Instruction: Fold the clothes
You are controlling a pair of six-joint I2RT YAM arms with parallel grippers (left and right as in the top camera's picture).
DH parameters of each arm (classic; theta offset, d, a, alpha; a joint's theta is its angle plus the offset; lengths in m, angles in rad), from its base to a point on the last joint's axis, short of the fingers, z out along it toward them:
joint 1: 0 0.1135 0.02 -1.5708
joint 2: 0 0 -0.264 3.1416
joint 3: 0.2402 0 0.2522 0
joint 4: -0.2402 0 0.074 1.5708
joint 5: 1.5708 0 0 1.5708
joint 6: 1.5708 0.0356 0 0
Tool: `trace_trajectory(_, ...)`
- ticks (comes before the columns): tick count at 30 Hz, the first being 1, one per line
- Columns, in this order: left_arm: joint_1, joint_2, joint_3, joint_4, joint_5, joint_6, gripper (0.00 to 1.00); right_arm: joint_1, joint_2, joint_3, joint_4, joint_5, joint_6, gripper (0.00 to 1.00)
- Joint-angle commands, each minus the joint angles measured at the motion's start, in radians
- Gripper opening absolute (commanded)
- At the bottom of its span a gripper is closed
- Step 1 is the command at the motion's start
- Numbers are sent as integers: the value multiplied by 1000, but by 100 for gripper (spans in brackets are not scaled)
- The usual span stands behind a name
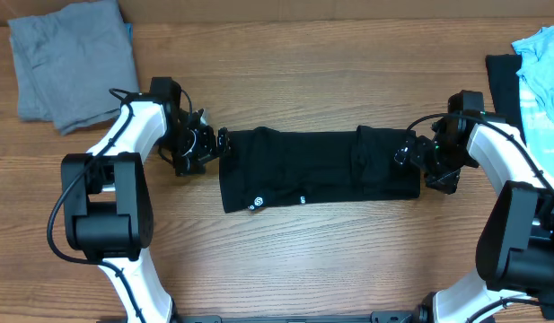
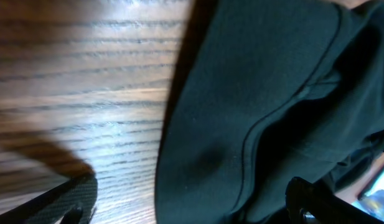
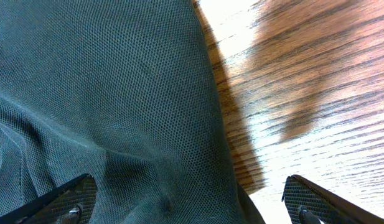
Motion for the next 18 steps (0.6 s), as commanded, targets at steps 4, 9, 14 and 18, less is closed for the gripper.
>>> trace_trajectory(4,-5,-16,-49,53,69,33,100,-7,-31,17,4,4,-2,100)
trace_trajectory(9,-14,-16,-71,81,80,38,100,-7,-31,17,4,4,-2,100)
trace_trajectory(14,-14,-16,-99,89,82,38,100,-7,-31,17,2,4,-2,100)
trace_trajectory(18,-23,-16,-119,89,82,38,100,-7,-31,17,3,4,-2,100)
